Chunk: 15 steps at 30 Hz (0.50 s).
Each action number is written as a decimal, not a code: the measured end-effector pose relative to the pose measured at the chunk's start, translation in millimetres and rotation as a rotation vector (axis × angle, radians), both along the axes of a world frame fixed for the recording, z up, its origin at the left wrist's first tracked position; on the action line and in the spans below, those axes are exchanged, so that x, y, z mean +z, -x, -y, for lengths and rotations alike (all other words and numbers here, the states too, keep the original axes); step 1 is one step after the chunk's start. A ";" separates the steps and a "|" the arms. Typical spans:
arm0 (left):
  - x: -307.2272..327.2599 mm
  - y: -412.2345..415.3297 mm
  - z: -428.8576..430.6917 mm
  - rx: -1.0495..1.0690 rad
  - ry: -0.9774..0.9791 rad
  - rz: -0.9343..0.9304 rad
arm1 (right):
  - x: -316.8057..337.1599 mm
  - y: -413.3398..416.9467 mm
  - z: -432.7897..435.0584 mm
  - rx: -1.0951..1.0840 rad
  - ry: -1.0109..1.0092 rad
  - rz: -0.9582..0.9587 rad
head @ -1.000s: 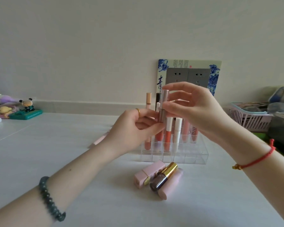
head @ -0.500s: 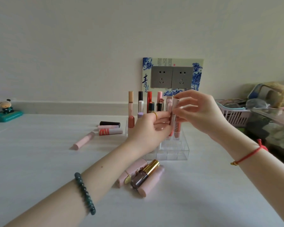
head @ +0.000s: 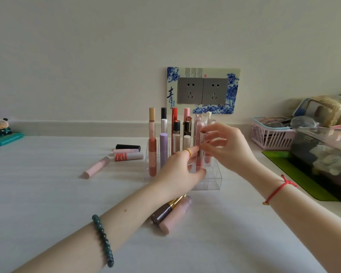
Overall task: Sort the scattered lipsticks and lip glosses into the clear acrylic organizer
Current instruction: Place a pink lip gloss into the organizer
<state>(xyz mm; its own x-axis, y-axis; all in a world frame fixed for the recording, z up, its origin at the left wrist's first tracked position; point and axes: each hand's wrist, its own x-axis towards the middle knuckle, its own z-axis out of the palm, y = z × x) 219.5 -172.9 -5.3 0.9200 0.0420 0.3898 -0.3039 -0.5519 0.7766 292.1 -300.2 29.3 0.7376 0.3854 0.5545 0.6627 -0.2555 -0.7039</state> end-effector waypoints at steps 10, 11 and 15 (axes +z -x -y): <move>-8.1 -0.9 -0.7 0.019 -0.008 -0.061 | -6.5 -2.7 -0.6 -0.013 0.055 -0.016; -8.1 -0.6 -0.9 0.019 -0.011 -0.065 | -6.7 -2.8 -0.6 -0.013 0.061 -0.016; -7.7 -0.2 -1.0 0.016 -0.015 -0.062 | -6.1 -3.1 -0.7 -0.010 0.068 -0.018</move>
<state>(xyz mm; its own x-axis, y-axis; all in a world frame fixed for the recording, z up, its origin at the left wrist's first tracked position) 219.7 -171.9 -13.1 0.9415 0.0518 0.3329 -0.2465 -0.5676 0.7855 295.2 -299.5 23.2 0.7513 0.4144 0.5137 0.6472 -0.3097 -0.6966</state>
